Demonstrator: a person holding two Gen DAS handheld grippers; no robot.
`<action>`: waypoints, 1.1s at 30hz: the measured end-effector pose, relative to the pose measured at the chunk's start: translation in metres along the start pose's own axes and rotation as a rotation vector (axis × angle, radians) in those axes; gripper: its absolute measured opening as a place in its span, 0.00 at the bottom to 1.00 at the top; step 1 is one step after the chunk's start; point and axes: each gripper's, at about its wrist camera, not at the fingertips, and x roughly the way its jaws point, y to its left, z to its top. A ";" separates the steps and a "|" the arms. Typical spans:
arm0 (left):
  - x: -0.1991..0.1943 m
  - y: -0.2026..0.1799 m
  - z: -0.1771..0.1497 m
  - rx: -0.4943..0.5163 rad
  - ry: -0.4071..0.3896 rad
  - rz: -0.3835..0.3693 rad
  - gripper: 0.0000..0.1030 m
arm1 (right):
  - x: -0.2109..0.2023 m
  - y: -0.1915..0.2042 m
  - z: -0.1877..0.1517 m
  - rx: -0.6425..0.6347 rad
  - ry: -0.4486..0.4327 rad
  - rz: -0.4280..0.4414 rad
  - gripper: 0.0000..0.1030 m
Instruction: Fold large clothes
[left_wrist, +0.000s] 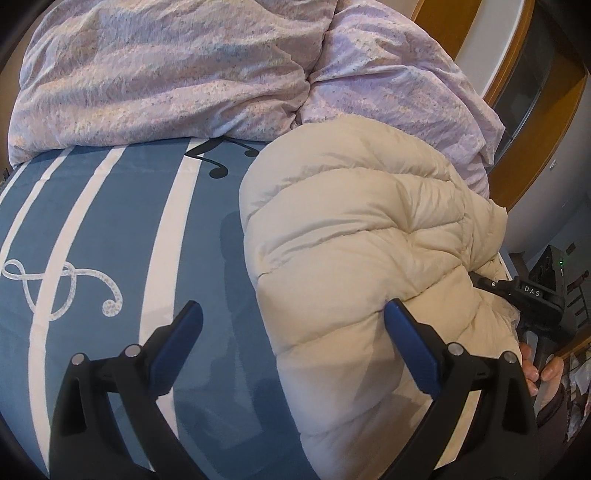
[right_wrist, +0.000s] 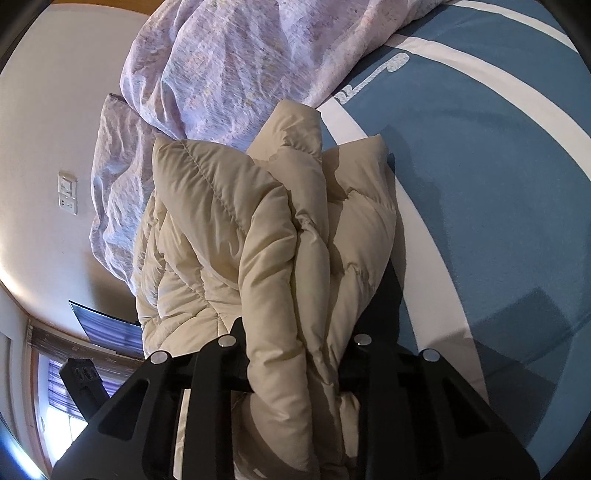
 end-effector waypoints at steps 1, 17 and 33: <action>0.001 0.001 0.000 -0.003 0.001 -0.004 0.96 | 0.000 -0.001 0.000 0.001 0.000 0.000 0.26; 0.022 0.000 0.004 -0.049 0.035 -0.080 0.96 | 0.004 -0.007 0.001 0.004 0.012 0.012 0.28; 0.056 0.019 0.008 -0.248 0.102 -0.363 0.43 | 0.004 -0.004 0.005 -0.008 0.037 0.070 0.27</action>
